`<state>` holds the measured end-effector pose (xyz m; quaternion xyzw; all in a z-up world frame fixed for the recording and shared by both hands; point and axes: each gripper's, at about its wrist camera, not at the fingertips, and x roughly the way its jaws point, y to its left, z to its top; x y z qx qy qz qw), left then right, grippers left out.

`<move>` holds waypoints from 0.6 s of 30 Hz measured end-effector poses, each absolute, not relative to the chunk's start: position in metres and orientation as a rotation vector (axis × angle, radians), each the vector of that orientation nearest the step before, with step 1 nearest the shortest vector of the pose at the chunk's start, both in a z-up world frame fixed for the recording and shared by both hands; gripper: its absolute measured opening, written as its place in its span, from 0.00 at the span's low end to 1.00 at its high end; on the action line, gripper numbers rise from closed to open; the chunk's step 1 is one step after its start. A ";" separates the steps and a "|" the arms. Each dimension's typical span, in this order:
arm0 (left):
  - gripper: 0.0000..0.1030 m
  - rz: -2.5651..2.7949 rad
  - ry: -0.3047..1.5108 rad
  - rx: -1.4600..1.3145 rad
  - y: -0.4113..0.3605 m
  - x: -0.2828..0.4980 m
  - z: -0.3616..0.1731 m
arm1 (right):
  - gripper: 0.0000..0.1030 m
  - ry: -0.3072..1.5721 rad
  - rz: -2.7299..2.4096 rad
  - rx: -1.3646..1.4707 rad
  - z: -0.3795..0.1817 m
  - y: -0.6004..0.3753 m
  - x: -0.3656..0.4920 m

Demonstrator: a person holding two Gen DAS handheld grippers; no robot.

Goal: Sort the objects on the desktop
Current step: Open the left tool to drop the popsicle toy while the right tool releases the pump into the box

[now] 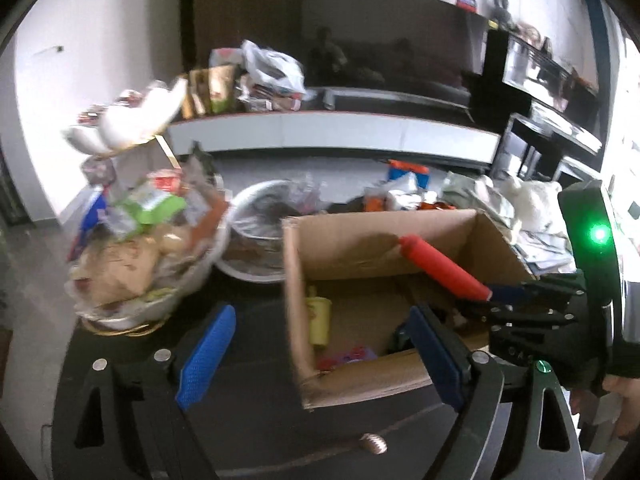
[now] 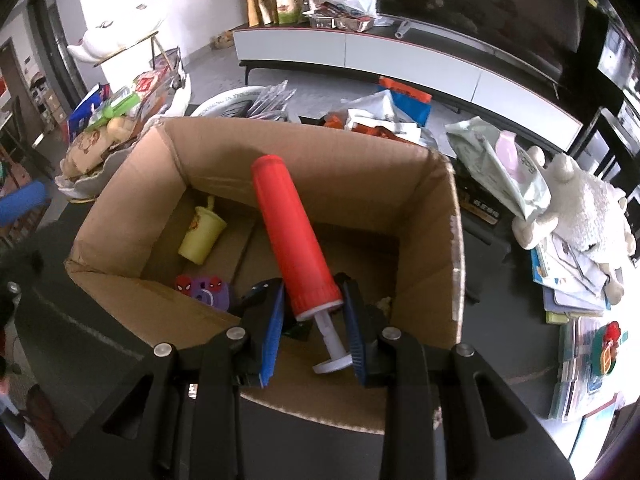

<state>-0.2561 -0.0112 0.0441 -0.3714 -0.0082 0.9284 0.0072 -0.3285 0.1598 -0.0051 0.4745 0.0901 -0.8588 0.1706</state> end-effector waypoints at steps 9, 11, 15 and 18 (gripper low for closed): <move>0.87 2.877 -0.131 -1.212 -0.035 -0.246 0.033 | 0.26 0.260 -2.408 1.350 -0.009 0.134 -0.333; 0.87 2.865 -0.137 -1.223 -0.035 -0.245 0.031 | 0.26 0.229 -2.408 1.365 -0.011 0.135 -0.334; 0.87 2.878 -0.109 -1.227 -0.033 -0.242 0.029 | 0.31 0.169 -2.438 1.387 -0.015 0.140 -0.338; 0.87 2.896 -0.082 -1.228 -0.033 -0.239 0.028 | 0.51 0.144 -2.483 1.390 -0.016 0.143 -0.337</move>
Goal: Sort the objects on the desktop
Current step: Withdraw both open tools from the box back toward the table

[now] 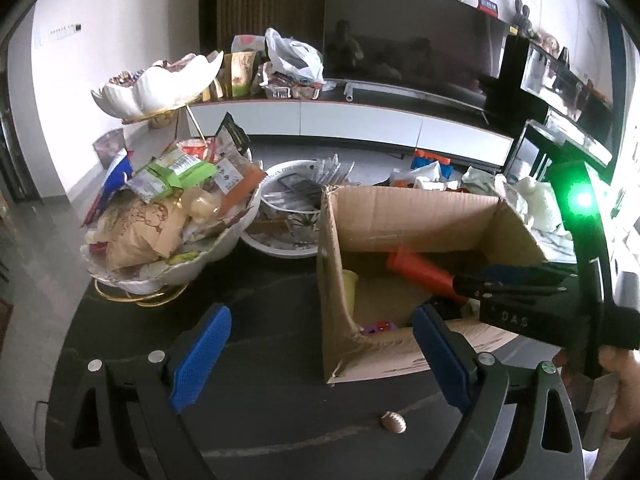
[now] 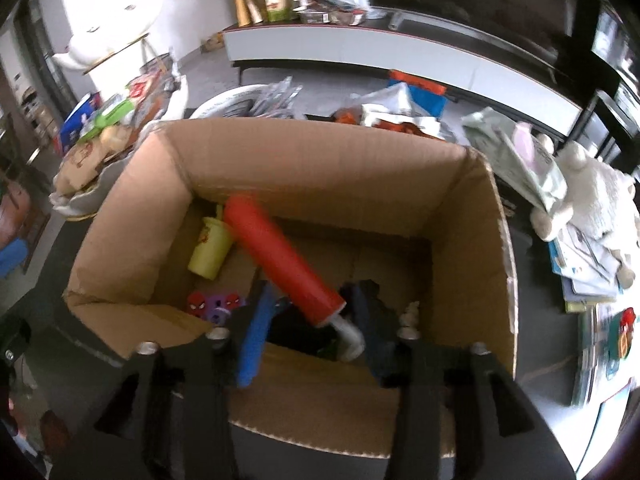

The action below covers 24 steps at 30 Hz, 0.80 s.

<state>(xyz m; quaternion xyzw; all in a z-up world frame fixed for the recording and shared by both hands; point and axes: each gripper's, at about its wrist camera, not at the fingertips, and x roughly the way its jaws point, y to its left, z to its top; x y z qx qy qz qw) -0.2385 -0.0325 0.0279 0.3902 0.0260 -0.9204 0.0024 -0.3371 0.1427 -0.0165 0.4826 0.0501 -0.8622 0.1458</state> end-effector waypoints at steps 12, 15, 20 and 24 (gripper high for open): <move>0.87 -2.866 0.034 1.248 -0.034 -0.235 0.020 | 0.78 0.138 -2.552 1.305 -0.004 0.144 -0.323; 0.87 -2.854 0.025 1.253 -0.035 -0.234 0.019 | 0.84 0.123 -2.569 1.280 0.001 0.146 -0.319; 0.87 -2.852 0.042 1.268 -0.036 -0.230 0.018 | 0.88 0.111 -2.571 1.253 0.006 0.146 -0.314; 0.87 -2.841 0.021 1.251 -0.034 -0.226 0.019 | 0.94 0.089 -2.588 1.230 0.010 0.149 -0.308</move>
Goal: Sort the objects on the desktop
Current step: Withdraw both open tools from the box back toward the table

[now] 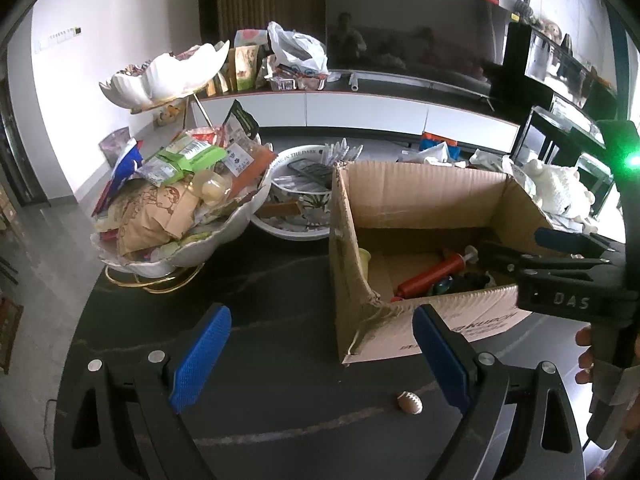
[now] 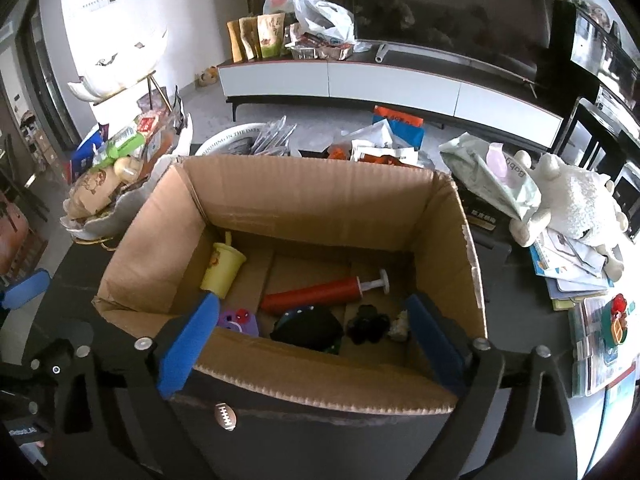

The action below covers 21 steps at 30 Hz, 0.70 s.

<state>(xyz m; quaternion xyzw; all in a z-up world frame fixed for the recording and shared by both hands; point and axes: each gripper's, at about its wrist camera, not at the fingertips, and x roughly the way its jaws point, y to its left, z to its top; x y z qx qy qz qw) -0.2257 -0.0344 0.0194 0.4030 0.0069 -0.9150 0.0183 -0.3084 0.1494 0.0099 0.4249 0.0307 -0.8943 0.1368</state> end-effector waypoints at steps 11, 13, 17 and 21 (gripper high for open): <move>0.99 -2.890 0.018 1.236 -0.026 -0.212 0.025 | 0.99 0.051 -2.619 1.188 0.022 0.165 -0.286; 0.99 -2.893 0.020 1.251 -0.024 -0.211 0.024 | 0.99 0.040 -2.620 1.181 0.024 0.168 -0.282; 0.99 -2.898 0.007 1.286 -0.020 -0.210 0.021 | 0.99 0.026 -2.641 1.161 0.028 0.175 -0.275; 0.99 -2.903 0.011 1.311 -0.019 -0.209 0.018 | 0.99 0.020 -2.668 1.136 0.032 0.181 -0.268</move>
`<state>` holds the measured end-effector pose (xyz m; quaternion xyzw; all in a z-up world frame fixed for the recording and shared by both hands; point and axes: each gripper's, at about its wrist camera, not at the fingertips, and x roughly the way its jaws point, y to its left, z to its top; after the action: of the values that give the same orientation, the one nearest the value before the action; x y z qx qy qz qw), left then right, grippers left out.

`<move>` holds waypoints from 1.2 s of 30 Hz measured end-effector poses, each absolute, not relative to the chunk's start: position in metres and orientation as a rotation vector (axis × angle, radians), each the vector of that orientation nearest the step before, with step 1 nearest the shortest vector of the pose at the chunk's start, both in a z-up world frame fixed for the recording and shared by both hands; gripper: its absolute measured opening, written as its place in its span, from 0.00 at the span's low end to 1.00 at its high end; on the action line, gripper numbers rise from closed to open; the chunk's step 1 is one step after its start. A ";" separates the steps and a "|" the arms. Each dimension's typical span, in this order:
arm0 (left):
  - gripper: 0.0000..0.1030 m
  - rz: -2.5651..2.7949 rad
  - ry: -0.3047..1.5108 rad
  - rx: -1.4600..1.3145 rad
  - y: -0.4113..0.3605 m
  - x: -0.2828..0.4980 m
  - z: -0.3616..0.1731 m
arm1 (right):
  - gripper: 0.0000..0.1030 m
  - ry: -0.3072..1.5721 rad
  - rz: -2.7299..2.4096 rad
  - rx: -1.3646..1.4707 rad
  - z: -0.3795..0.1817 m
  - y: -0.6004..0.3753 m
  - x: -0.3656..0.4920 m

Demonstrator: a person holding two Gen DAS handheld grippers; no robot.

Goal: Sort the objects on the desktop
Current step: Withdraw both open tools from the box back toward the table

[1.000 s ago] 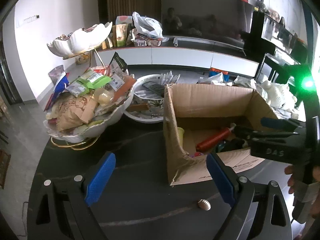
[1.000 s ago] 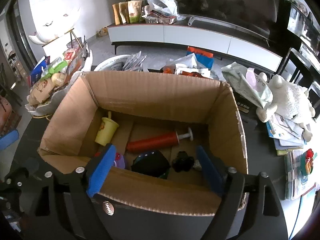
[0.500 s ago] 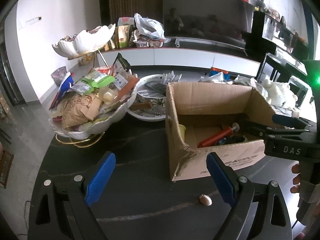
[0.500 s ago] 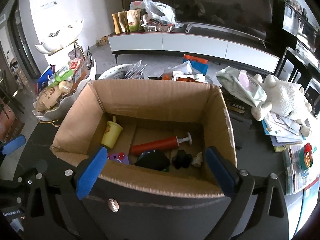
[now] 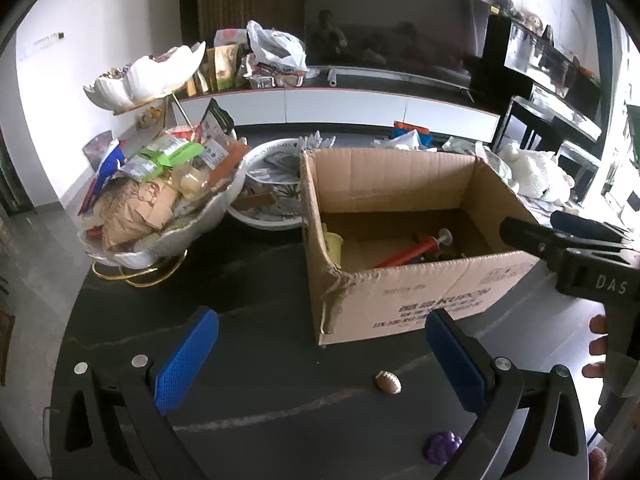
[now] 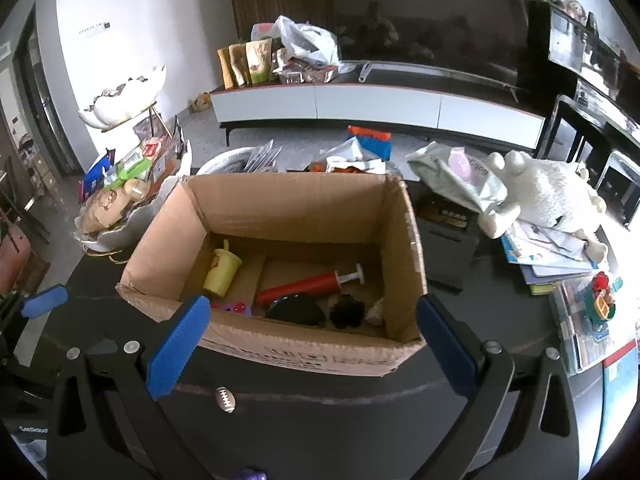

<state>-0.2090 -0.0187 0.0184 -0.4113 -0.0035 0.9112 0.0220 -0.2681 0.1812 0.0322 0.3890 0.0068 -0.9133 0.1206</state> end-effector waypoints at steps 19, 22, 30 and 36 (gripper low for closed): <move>0.99 2.823 0.025 -1.277 -0.012 -0.201 0.014 | 0.99 -0.033 -2.665 1.096 0.033 0.197 -0.246; 0.99 2.825 0.032 -1.277 -0.012 -0.199 0.014 | 0.99 -0.033 -2.659 1.105 0.032 0.198 -0.243; 0.99 2.821 0.038 -1.279 -0.011 -0.195 0.013 | 0.99 -0.046 -2.655 1.113 0.031 0.201 -0.235; 0.99 2.817 0.031 -1.278 -0.010 -0.190 0.014 | 0.99 -0.047 -2.650 1.114 0.030 0.201 -0.226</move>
<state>-0.1896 -0.0105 0.0137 -0.4130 0.0100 0.9103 0.0242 -0.2263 0.2006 0.0300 0.3840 -0.0161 -0.9136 0.1329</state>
